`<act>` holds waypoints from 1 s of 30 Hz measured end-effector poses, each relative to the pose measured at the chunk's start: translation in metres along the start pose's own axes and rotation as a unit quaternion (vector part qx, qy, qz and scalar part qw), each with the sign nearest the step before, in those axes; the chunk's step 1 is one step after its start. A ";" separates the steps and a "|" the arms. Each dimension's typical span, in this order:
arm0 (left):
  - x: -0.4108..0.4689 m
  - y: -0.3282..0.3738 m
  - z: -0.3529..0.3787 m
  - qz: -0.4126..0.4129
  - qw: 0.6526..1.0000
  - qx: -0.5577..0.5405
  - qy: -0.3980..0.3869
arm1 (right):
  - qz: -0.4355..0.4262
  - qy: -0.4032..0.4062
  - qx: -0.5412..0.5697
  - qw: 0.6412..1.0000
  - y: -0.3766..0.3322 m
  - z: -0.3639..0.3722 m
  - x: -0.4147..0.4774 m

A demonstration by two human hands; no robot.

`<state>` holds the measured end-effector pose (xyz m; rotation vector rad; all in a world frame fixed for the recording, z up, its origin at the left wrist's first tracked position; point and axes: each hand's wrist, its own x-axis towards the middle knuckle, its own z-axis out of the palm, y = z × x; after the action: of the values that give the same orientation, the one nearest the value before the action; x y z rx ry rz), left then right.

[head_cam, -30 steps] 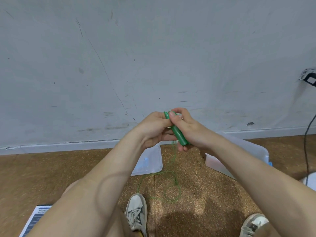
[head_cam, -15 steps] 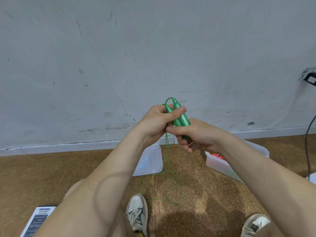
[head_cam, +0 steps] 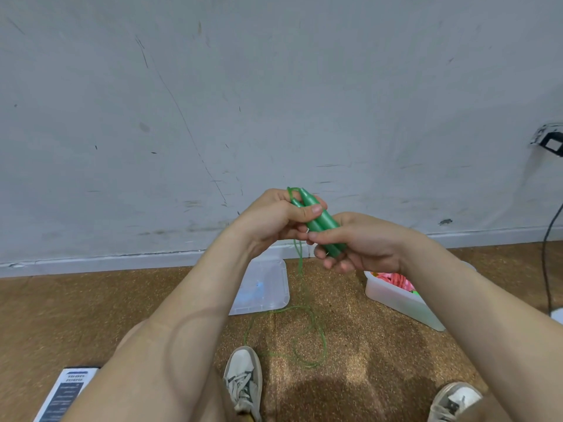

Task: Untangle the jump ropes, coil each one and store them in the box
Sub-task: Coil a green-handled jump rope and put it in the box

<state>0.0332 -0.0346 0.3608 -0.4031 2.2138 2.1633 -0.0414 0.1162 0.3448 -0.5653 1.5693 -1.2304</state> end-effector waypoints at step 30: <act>0.018 -0.008 0.035 0.123 0.806 0.570 0.103 | -0.074 0.197 0.094 0.973 -0.009 -0.011 0.001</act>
<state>0.0117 -0.0033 0.3481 -0.2730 3.2502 0.4681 -0.0535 0.1163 0.3522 -0.3311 1.7313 -1.6639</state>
